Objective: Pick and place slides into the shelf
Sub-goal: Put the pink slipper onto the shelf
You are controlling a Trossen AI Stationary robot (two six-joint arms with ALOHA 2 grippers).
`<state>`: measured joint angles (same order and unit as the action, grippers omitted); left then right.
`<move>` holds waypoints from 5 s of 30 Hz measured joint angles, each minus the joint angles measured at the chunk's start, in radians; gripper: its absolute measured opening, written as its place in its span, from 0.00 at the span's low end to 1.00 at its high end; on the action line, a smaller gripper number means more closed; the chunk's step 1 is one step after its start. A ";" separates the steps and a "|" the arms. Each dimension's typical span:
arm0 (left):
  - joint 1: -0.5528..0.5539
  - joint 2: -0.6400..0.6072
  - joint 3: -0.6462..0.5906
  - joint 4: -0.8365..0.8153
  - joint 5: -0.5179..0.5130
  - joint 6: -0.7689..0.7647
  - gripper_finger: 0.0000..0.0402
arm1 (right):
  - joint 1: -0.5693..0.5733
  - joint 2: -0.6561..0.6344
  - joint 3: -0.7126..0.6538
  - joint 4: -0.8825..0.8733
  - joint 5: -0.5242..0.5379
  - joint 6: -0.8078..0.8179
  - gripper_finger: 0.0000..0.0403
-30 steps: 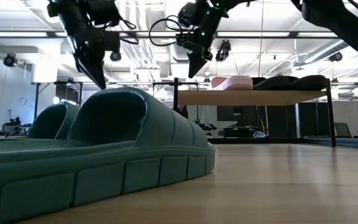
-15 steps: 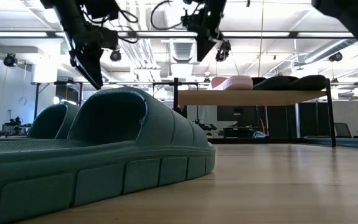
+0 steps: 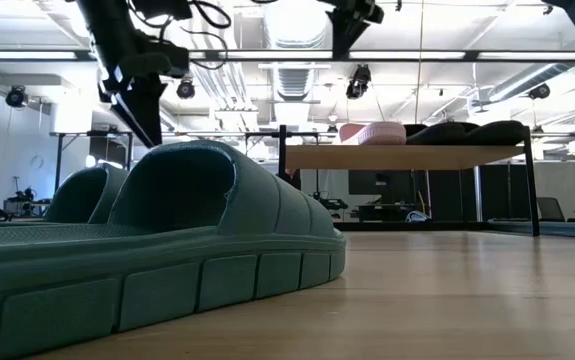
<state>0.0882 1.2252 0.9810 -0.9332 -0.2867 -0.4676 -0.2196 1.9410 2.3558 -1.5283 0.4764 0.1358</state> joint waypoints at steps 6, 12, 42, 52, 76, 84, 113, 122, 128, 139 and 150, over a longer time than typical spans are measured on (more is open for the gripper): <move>-0.078 0.126 0.045 -0.018 -0.001 -0.133 0.47 | 0.017 -0.031 -0.004 -0.044 -0.001 0.003 0.03; -0.133 0.294 0.132 -0.148 -0.015 -0.184 0.47 | 0.042 -0.070 -0.004 -0.043 -0.002 0.002 0.03; -0.121 0.530 0.174 -0.151 -0.138 -0.159 0.46 | 0.058 -0.078 -0.004 -0.043 -0.003 0.022 0.03; -0.120 0.534 0.174 -0.152 -0.195 -0.101 0.10 | 0.058 -0.078 -0.004 -0.043 -0.003 0.033 0.03; -0.087 0.123 0.470 0.249 -0.462 0.684 0.00 | 0.111 -0.218 -0.005 -0.043 0.385 0.441 0.03; 0.089 0.337 0.650 0.250 -0.436 0.783 0.00 | 0.122 -0.265 -0.005 -0.042 0.453 0.567 0.03; 0.297 0.800 1.017 0.374 -0.385 0.817 0.00 | 0.036 -0.269 -0.035 -0.043 0.521 0.567 0.03; 0.298 0.865 1.044 0.308 -0.424 0.809 0.00 | 0.010 -0.270 -0.037 -0.042 0.519 0.485 0.03; 0.296 0.866 1.043 0.287 -0.475 0.787 0.00 | -0.006 -0.270 -0.037 -0.043 0.518 0.455 0.03; 0.286 0.878 1.022 0.216 -0.511 0.739 0.00 | -0.037 -0.270 -0.049 -0.043 0.511 0.445 0.03; 0.263 0.880 1.017 0.272 -0.512 0.817 0.00 | -0.039 -0.270 -0.145 -0.043 0.445 0.383 0.03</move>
<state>0.3511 2.1056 1.9984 -0.6611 -0.7986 0.3494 -0.2582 1.6707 2.2109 -1.5714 0.9215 0.5185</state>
